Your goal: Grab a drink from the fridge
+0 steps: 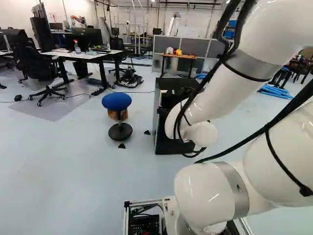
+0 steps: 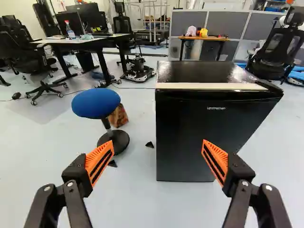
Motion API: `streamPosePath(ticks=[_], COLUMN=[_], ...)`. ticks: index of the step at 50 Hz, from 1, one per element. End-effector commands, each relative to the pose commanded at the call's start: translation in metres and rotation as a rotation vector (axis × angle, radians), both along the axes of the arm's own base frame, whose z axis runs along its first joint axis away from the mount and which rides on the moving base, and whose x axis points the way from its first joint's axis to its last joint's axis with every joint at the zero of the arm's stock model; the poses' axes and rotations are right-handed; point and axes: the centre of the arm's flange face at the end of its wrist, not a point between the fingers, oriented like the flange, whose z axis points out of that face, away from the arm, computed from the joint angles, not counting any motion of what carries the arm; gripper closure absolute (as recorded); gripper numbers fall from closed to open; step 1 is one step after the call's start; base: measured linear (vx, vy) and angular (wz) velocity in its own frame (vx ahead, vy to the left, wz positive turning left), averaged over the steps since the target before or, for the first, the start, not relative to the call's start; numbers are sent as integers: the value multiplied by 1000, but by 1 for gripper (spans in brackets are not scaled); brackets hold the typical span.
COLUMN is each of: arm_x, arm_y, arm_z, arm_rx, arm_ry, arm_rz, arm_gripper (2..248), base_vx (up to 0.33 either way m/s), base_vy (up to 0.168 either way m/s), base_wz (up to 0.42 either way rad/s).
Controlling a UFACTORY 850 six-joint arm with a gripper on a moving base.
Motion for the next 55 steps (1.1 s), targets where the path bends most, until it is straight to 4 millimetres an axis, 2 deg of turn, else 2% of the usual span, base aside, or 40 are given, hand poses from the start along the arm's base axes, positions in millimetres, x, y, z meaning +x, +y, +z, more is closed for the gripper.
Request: streamPosePath(ticks=[55], arm_x=[0], arm_y=[0], arm_z=[0], arm_rx=[0], arm_ry=[0], arm_rz=[0], arm_gripper=[3], base_vx=[86], base_vy=[9], base_wz=[-8])
